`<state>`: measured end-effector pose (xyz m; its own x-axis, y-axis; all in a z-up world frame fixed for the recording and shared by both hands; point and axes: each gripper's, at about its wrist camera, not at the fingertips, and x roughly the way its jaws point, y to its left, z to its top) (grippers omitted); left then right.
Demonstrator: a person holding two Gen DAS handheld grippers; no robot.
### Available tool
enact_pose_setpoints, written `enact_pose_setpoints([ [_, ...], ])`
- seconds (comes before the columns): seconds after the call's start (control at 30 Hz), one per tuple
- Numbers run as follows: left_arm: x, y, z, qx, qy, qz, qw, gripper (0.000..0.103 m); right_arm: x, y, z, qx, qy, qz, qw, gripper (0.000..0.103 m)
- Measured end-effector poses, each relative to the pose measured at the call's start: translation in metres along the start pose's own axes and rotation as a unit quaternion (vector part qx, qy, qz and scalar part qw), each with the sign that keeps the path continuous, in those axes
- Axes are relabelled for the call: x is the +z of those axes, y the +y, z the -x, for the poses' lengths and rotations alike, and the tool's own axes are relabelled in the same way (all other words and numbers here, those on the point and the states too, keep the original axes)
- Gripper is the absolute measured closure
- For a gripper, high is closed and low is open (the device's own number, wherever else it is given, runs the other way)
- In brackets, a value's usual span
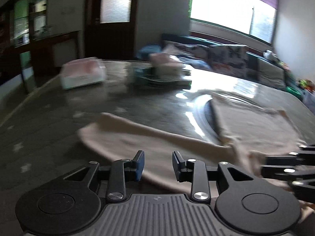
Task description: Fold clothes
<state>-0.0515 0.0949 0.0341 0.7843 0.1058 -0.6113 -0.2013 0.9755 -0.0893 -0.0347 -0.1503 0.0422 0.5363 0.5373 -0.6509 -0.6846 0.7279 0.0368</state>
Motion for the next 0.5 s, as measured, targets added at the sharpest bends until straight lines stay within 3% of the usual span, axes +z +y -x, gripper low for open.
enact_pose_setpoints([
  [0.33,0.012,0.052,-0.021,0.087,-0.006,0.071,0.9937,0.065,-0.008,0.011,0.005,0.007,0.018,0.013,1.0,0.084],
  [0.5,0.016,0.065,-0.035,0.098,0.001,0.095,0.9907,0.068,-0.003,0.006,0.019,-0.002,-0.001,0.008,1.0,0.084],
])
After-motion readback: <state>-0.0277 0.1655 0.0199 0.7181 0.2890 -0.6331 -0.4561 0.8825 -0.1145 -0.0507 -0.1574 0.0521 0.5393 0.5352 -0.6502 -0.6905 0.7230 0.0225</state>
